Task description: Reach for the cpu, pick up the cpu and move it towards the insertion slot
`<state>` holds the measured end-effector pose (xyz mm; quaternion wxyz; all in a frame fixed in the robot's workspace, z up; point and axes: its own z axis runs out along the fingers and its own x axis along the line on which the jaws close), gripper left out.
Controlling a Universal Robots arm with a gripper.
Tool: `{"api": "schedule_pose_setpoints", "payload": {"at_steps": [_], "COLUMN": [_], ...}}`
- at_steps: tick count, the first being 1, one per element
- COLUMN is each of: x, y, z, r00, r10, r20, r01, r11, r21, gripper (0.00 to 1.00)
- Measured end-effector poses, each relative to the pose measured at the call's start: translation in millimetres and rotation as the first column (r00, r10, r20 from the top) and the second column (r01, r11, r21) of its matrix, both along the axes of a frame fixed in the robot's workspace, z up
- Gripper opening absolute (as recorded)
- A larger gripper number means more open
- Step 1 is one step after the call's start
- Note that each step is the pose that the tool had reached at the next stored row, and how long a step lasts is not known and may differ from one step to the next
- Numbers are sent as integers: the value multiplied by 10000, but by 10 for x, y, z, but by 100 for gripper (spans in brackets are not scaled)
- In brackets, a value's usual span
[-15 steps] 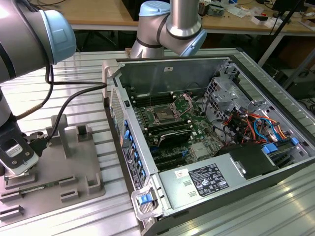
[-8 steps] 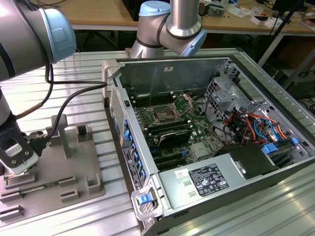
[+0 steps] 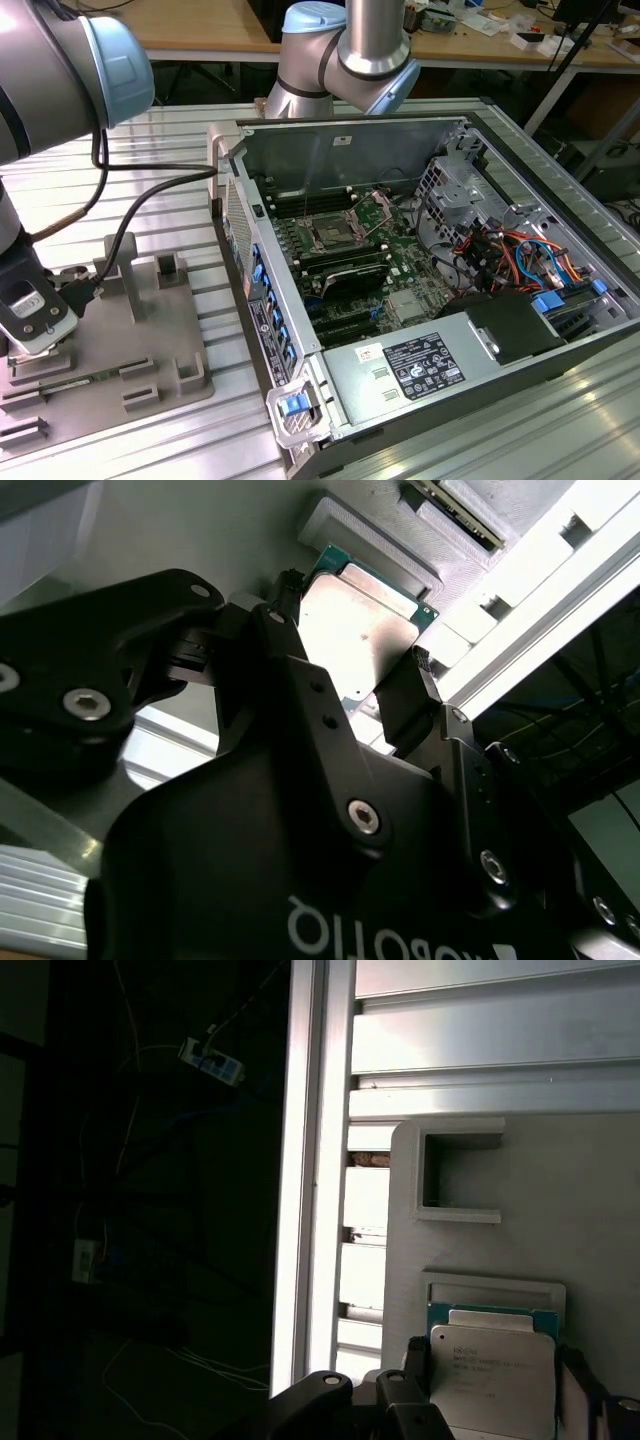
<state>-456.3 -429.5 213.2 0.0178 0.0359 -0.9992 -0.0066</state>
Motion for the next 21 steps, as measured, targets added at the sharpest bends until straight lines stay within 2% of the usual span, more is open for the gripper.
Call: {"api": "schedule_pose_setpoints", "payload": {"at_steps": [21], "x": [0], "y": [0], "z": [97], "r00": [10000], "r10": [-1], "r20": [2], "r01": [1], "r11": [10000], "r21": [1], "gripper": [55]}}
